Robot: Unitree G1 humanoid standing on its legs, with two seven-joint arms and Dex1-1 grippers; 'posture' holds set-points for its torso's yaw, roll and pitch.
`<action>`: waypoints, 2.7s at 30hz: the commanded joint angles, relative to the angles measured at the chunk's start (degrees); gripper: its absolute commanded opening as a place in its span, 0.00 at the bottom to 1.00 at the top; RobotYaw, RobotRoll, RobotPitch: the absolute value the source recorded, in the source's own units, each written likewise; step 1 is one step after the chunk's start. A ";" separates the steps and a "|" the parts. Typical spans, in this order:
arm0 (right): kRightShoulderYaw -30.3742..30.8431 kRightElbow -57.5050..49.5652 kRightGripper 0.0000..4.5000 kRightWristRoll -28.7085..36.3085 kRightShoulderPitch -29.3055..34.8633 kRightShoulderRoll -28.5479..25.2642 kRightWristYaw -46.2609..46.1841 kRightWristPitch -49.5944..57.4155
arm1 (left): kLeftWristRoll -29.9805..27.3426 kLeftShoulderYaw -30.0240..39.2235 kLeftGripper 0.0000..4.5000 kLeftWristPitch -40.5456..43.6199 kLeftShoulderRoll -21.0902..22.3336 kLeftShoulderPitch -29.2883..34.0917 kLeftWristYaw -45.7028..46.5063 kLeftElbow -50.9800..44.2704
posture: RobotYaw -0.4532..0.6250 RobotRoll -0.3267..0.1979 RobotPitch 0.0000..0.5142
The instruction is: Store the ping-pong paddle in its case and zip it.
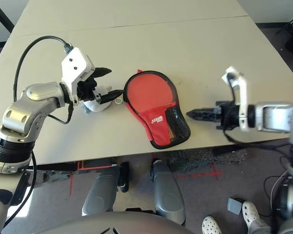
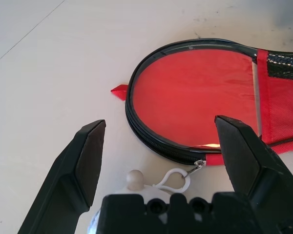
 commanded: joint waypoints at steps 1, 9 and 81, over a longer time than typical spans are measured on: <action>6.25 9.51 0.99 -11.06 -6.49 1.78 10.22 -19.48 | 0.65 0.72 1.00 -0.41 0.74 0.60 -0.20 0.53 | 0.46 0.62 0.43; 13.98 33.87 0.99 -24.97 -23.62 14.43 24.53 -43.45 | 1.02 1.82 1.00 -0.43 1.99 0.90 -0.04 1.28 | 0.49 0.62 0.45; 15.40 55.08 1.00 -44.99 -23.64 32.45 23.22 -70.59 | 7.50 4.25 0.00 -0.33 0.51 -4.17 8.98 15.78 | 0.51 0.62 0.52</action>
